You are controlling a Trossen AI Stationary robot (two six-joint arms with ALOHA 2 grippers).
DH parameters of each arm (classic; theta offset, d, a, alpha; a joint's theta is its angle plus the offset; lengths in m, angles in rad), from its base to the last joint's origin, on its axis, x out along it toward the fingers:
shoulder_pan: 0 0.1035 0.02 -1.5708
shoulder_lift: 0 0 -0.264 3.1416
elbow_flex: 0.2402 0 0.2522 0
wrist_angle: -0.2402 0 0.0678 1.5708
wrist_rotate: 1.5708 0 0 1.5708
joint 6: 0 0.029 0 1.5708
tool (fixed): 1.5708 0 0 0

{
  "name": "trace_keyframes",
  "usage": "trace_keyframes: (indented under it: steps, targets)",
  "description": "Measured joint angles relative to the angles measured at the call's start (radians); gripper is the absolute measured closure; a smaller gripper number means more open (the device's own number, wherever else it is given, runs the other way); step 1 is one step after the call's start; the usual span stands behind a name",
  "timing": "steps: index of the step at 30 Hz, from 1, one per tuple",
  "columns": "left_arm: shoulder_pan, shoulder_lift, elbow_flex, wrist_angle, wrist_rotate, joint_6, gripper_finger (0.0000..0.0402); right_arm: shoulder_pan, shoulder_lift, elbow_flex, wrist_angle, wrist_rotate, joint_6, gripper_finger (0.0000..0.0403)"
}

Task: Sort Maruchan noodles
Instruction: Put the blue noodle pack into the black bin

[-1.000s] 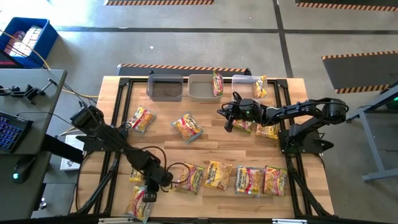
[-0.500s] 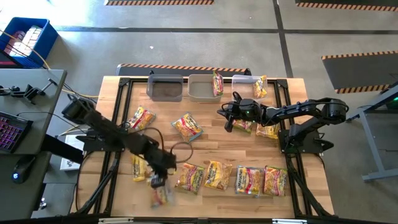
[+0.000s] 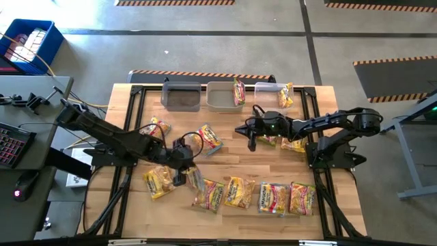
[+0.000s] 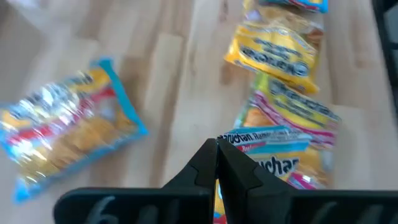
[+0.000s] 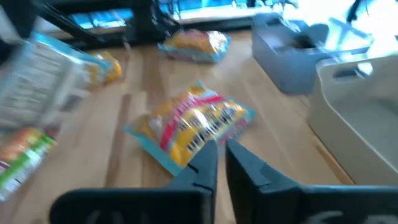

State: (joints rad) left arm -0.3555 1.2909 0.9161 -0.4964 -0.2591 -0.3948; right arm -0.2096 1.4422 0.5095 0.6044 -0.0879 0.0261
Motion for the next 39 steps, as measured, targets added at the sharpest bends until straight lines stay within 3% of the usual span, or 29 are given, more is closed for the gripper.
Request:
trace_keyframes:
  steps: [4,9,16,29,34,39]
  targets:
    - [0.040,0.000,0.000,0.037,-0.012,0.078,0.0401,0.041,0.000,0.005,0.051,-0.028,0.019,0.0329]
    - [0.116,0.000,-0.006,0.115,0.000,0.132,0.0401,0.093,0.005,0.073,-0.011,-0.037,0.097,0.0256]
    - [0.242,0.001,-0.147,0.375,0.078,0.077,0.0401,0.164,0.061,0.184,-0.131,-0.032,0.212,0.0193]
    - [0.386,0.001,-0.203,0.544,0.103,0.159,0.0401,0.182,0.224,0.455,-0.477,-0.010,0.394,0.0182]
    - [0.409,0.001,-0.203,0.551,0.143,0.199,0.0401,0.164,0.254,0.528,-0.689,-0.007,0.277,0.0182]
    - [0.415,0.001,-0.203,0.548,0.146,0.215,0.0401,0.162,0.207,0.526,-0.826,0.023,0.131,0.0182]
